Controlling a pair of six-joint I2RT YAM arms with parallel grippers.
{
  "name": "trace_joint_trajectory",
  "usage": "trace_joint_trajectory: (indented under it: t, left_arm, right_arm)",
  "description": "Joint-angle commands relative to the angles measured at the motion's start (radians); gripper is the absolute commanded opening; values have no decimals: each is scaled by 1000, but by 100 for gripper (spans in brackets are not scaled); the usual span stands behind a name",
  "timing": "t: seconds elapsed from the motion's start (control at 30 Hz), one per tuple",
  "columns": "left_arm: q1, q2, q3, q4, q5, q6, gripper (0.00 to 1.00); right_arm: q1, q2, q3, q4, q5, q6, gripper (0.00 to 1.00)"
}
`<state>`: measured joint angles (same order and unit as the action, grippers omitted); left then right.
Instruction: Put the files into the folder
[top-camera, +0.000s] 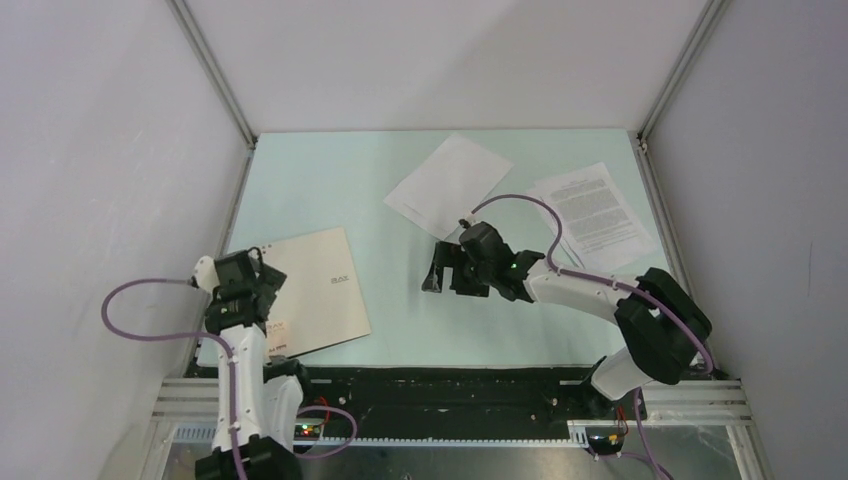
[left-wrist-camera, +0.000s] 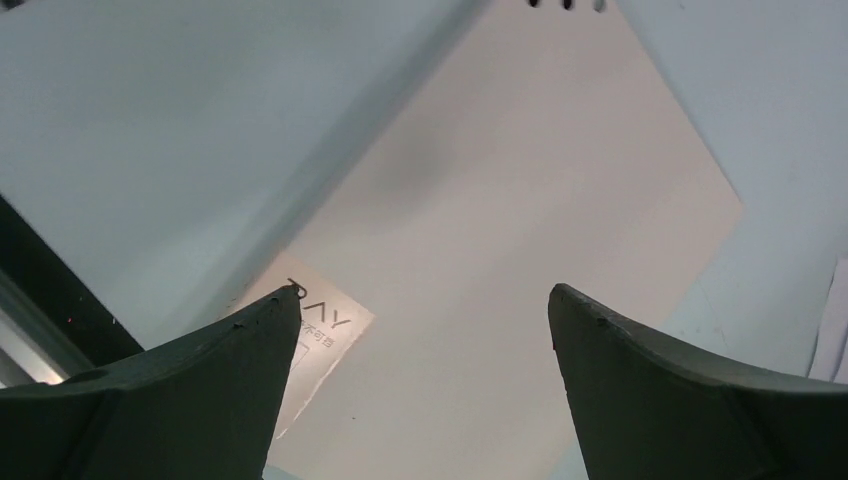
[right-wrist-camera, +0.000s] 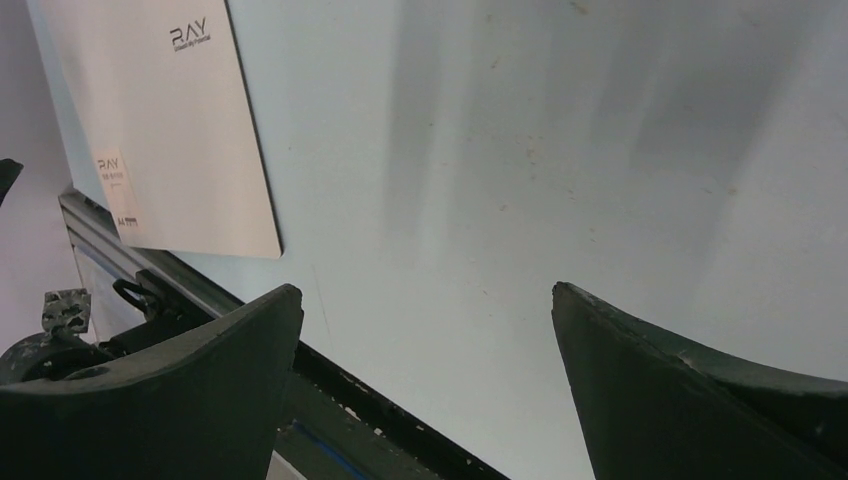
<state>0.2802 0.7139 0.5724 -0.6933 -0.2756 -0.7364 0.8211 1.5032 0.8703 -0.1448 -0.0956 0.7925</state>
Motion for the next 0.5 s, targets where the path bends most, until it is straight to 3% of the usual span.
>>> trace_joint_trajectory:
  t: [0.0,0.23,0.47]
  left_arm:
    - [150,31,-16,27,78,-47,98]
    - [333,179,-82,168,224,-123,98]
    - [361,330,-85,289,355,-130,98]
  right_arm:
    - [18,45,60,70,-56,-24,100]
    - [23,75,73,87,-83,-61,100]
    - [19,94,72,122,-78,-105,100]
